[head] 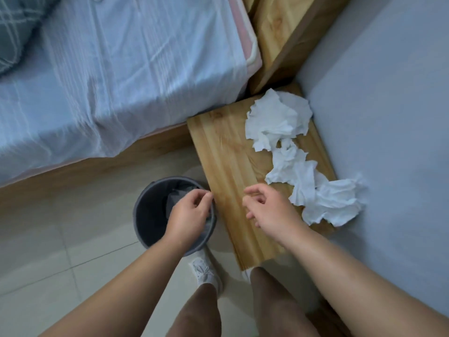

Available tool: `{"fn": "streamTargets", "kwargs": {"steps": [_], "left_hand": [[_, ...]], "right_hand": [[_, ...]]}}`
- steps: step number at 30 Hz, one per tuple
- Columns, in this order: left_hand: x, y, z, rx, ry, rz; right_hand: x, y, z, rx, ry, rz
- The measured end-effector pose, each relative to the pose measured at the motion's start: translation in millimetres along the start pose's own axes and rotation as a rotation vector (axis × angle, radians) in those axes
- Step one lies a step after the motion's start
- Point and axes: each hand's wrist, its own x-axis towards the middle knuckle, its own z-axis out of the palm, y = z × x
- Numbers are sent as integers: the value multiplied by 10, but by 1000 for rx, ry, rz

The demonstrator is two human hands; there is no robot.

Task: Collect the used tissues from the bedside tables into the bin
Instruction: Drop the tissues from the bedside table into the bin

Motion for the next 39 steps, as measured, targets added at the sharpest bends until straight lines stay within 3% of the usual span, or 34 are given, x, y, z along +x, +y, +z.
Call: {"fn": "streamTargets", "kwargs": {"steps": [3,7,12,18,28,35,39], "left_hand": [[74,492,373,225,-67,203],[83,942,939,601,-48,596],[24,1128,1553,751,-167,861],[154,1009,2022,938,-291,692],[68,1034,1647,492,-152,654],[-220,1046,1141,-67,-178,364],[-350,885,836,-194,-167,284]], "right_hand": [[-34,148,-528,-5,238,-57],[-60,522,-1093,-227,556,-108],[3,1032,-1336,-537,512,-65],[123,1330,-1329,-634,338,10],[102,1078,-1391,-464,532,-142],[-176,828,-1442,-344,609,-214],[-312,659,-1372,-249,625,-240]]}}
